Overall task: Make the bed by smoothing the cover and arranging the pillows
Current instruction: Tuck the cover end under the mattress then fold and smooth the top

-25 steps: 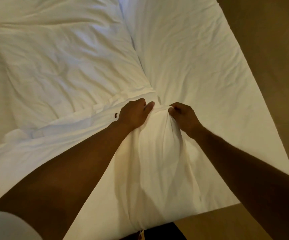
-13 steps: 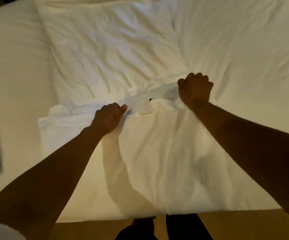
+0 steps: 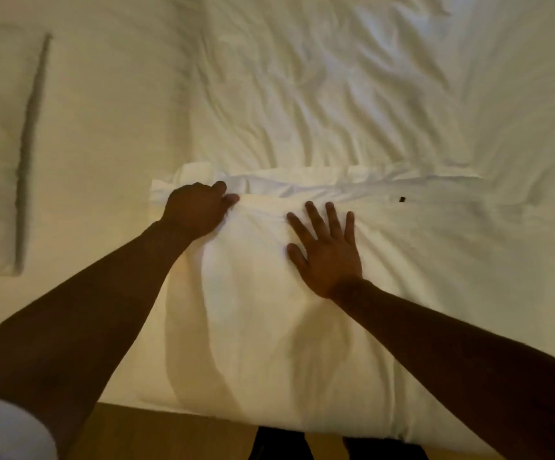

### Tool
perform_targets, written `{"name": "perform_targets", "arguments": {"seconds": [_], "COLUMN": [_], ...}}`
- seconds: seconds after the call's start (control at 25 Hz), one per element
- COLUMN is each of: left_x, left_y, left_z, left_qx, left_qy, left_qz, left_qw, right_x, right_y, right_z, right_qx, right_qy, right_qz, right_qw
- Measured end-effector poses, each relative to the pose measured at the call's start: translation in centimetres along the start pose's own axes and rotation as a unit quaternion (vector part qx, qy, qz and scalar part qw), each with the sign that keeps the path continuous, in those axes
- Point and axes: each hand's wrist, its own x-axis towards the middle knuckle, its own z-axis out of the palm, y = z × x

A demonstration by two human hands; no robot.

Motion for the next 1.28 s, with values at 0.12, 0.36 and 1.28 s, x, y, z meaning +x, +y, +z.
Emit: {"name": "perform_targets", "arguments": {"seconds": [0.12,0.36,1.28], "left_x": [0.5,7.0,8.9], "left_y": [-4.3,-1.3,-0.5], "left_z": [1.0,9.4,14.2], "left_qx": [0.026,0.002,0.002], "left_qy": [0.069,0.119,0.019], "left_qz": [0.044,0.06,-0.077], "left_qw": [0.996,0.991,0.997], "right_x": [2.3,3.6,9.2], "right_y": [-0.4,6.9,8.6], "right_z": [0.0,3.7,11.3], "right_qx": [-0.041,-0.088,-0.061], "right_qy": [0.019,0.042,0.173], "right_qz": [0.014,0.172,0.137], "right_qw": [0.999,0.98,0.973]}}
